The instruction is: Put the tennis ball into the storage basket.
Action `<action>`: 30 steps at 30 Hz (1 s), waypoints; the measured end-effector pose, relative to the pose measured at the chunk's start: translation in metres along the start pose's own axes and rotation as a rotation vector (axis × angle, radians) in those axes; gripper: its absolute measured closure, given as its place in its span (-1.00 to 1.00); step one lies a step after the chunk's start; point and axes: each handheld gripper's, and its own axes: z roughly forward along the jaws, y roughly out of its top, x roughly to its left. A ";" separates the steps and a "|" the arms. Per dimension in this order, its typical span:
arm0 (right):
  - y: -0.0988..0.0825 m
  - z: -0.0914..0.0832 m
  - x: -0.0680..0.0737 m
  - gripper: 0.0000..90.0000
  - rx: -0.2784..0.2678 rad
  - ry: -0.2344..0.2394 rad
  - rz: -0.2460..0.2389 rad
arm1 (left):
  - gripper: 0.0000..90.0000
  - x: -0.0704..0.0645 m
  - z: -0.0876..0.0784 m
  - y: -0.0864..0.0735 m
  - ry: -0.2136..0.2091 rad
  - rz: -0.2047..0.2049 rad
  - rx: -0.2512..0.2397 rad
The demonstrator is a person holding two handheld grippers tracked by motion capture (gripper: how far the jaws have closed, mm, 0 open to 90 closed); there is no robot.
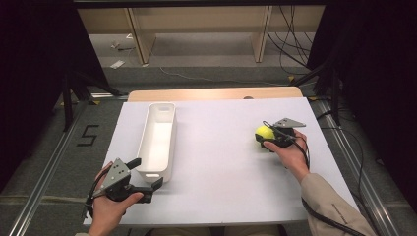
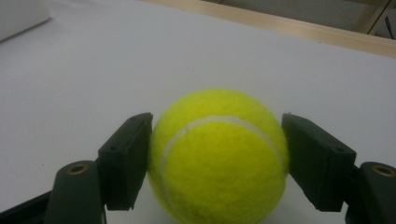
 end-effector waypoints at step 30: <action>0.026 -0.005 0.034 -0.38 -0.122 0.068 -0.032 | -1.00 0.000 0.000 0.000 -0.001 -0.001 -0.002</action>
